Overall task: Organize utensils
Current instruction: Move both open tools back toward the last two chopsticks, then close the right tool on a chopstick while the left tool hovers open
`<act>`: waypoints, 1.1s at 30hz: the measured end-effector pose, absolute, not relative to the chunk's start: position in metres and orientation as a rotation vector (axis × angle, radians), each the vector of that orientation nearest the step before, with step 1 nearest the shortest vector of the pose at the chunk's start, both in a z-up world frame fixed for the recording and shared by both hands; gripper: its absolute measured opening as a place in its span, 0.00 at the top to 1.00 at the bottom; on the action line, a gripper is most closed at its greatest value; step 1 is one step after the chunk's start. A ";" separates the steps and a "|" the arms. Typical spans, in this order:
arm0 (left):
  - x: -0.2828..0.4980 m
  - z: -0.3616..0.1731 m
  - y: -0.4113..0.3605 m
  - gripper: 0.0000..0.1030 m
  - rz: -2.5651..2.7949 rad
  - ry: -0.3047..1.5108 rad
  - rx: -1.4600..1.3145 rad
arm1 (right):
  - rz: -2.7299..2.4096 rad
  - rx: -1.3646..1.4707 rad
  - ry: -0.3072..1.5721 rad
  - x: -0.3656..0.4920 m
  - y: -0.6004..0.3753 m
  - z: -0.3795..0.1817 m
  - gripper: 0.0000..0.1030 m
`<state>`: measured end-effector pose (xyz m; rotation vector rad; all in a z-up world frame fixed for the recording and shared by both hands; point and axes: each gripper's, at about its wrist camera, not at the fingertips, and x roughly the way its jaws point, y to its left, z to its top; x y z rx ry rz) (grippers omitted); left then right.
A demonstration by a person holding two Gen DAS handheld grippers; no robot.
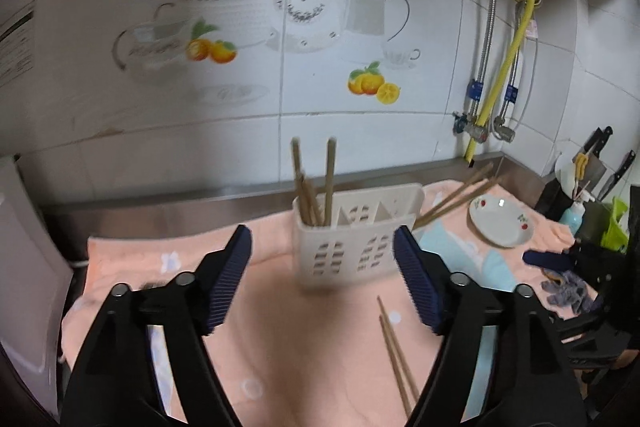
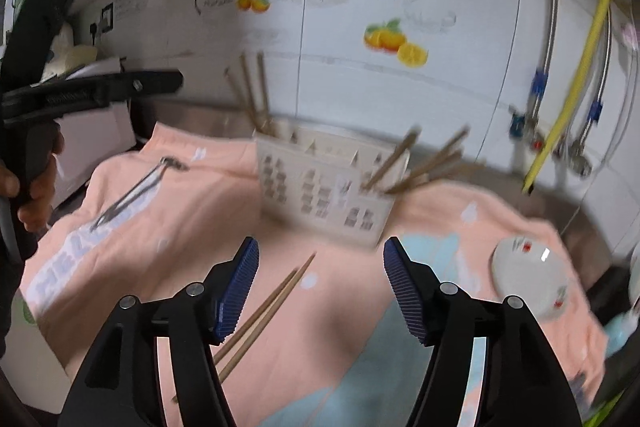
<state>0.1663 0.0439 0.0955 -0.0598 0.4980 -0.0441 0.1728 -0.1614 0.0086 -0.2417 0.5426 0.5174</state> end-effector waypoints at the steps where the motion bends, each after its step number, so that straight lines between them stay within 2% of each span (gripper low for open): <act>1: 0.161 0.093 0.045 0.22 -0.036 0.498 -0.059 | 0.518 -0.234 0.561 0.167 -0.161 -0.002 0.39; 10: 0.122 0.057 0.054 0.13 0.032 0.533 -0.053 | 0.492 -0.199 0.689 0.138 -0.147 -0.073 0.39; 16: 0.103 0.038 0.062 0.08 0.076 0.548 -0.054 | 0.481 -0.187 0.724 0.126 -0.132 -0.097 0.41; 25: 0.082 0.021 0.084 0.06 0.114 0.555 -0.115 | 0.453 -0.154 0.792 0.131 -0.119 -0.119 0.57; 33: 0.072 0.012 0.093 0.06 0.125 0.563 -0.126 | 0.434 -0.105 0.835 0.135 -0.112 -0.129 0.77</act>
